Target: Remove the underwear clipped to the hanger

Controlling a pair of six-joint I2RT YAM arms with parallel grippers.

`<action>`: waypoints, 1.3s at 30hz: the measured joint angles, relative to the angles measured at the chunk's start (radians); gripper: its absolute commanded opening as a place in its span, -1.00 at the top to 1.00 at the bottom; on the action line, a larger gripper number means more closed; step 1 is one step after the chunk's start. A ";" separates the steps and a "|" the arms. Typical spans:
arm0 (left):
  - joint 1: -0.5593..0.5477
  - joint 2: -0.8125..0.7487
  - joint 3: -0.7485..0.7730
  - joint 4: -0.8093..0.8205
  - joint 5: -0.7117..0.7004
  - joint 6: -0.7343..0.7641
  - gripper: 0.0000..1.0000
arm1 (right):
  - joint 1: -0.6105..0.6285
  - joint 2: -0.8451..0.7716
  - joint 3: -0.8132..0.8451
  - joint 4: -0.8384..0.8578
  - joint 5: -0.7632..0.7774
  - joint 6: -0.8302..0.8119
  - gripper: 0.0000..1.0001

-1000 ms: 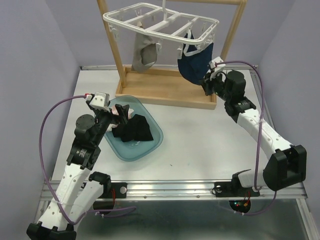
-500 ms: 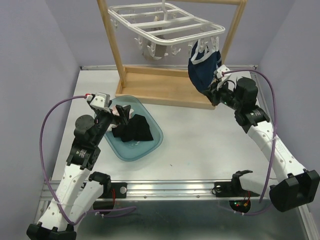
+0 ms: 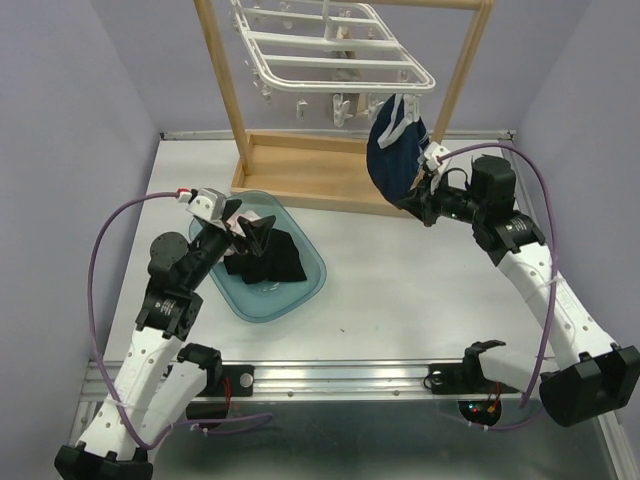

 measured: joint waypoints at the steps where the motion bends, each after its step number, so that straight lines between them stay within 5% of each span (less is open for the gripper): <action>1: 0.000 0.004 -0.003 0.013 0.024 -0.009 -0.98 | 0.000 0.002 0.009 -0.007 -0.014 -0.001 0.99; 14: -0.059 0.140 -0.003 0.176 0.161 -0.161 -0.98 | 0.111 0.076 0.189 -0.068 -0.076 -0.014 0.99; 25: -0.388 0.424 0.102 0.332 -0.028 -0.256 -0.98 | 0.230 0.198 0.267 -0.113 0.011 -0.034 0.99; 39: -0.521 0.632 0.104 0.568 -0.212 -0.174 -0.96 | 0.269 0.233 0.325 -0.104 0.039 0.085 0.99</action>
